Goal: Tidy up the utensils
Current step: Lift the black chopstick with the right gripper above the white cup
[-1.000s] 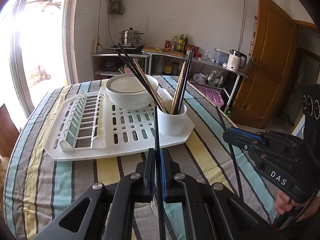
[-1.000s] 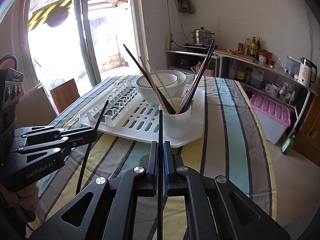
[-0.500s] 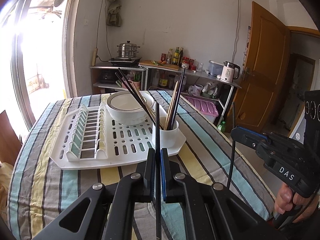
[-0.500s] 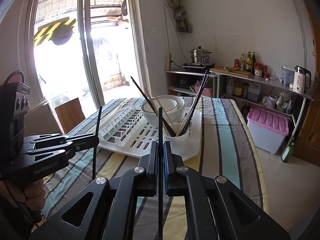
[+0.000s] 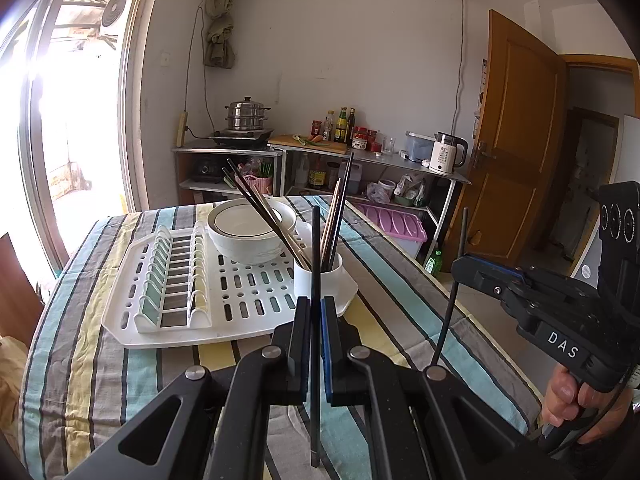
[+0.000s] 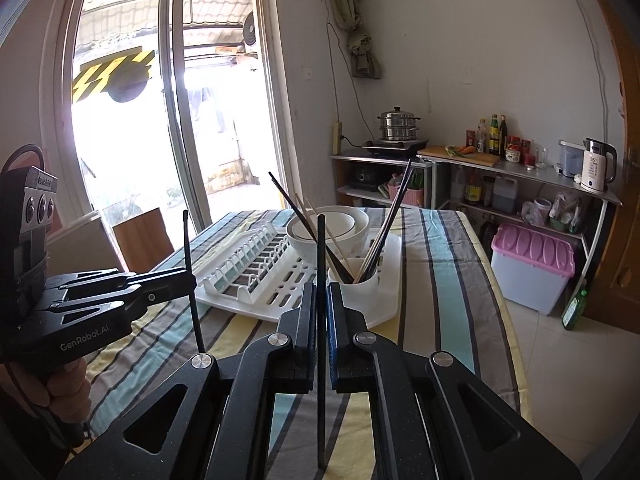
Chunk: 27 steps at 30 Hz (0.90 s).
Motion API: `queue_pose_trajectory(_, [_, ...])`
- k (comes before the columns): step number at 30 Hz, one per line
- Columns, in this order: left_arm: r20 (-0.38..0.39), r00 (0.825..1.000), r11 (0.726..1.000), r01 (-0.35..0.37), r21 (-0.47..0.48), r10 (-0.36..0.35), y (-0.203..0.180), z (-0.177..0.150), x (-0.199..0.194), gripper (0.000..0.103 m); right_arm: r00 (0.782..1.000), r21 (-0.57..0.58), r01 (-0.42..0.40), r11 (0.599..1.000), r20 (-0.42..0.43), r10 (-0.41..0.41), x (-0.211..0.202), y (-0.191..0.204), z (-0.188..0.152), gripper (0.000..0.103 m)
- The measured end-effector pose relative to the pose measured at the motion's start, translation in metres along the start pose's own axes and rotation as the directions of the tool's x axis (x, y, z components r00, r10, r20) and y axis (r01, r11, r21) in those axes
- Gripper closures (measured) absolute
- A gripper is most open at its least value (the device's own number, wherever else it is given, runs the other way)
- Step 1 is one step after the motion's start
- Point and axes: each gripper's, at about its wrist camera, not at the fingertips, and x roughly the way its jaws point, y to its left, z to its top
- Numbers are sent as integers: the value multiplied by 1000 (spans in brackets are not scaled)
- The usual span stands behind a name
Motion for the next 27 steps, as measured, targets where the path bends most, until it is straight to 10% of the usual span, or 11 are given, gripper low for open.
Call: queue_pose_trajectory(27, [34,999,999,3,51,-5,-4,54,19,99,999,-21,34,999,38,-33,2,-11,27,99])
